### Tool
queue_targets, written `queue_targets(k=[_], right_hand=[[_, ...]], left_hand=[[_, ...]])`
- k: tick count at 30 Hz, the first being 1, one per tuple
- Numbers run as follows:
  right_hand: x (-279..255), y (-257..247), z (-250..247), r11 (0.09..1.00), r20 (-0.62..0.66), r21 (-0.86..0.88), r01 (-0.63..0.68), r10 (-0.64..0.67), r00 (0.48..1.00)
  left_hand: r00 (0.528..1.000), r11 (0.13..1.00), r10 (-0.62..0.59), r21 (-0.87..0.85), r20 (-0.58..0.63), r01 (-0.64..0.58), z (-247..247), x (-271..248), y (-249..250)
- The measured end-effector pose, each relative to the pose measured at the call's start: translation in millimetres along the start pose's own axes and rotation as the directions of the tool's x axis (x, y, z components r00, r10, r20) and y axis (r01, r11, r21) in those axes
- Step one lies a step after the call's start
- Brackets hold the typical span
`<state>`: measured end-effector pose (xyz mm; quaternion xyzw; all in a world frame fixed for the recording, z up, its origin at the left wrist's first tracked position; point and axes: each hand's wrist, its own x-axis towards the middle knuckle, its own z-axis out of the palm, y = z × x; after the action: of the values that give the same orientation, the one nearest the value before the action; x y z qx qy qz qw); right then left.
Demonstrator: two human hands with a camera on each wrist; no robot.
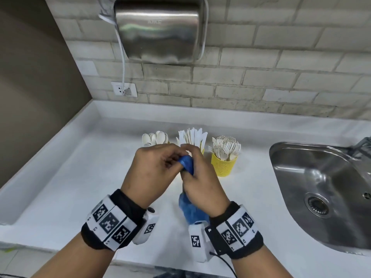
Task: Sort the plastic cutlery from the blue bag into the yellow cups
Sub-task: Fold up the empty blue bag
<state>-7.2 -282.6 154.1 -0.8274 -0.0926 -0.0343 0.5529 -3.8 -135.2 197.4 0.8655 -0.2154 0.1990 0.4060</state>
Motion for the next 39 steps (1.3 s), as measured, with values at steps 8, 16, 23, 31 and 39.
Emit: queue_targets(k=[8,16,23,31,39], right_hand=[[-30.6,-22.7,5.6,0.812,0.219,-0.529,0.247,-0.151,0.964],[-10.3,-41.3,10.6,0.836,0.065,-0.485,0.257,-0.258,0.964],[0.7,-44.2,45.1,0.884,0.096,-0.435,0.171,-0.143,0.985],[-22.9,-38.9,100.6,0.86,0.18,-0.488,0.152,-0.071,0.981],[-71.9,-66.9,84.4,0.74,0.24,-0.613,0.276,-0.159,0.958]], left_hand=[[0.993,0.976,-0.118,0.184,-0.011,0.118,-64.6,-24.7,-55.6],[0.899,0.999,-0.028,0.039,0.437,0.012,-84.5,-69.7,-59.7],[0.954,0.983,0.081,-0.184,0.287,-0.028,-91.1,-70.6,-30.2],[0.997,0.989,0.083,-0.123,0.003,-0.082,-101.2,-48.2,-41.5],[0.998,0.995,-0.034,0.097,-0.047,0.038,-107.0,-44.2,-74.1]])
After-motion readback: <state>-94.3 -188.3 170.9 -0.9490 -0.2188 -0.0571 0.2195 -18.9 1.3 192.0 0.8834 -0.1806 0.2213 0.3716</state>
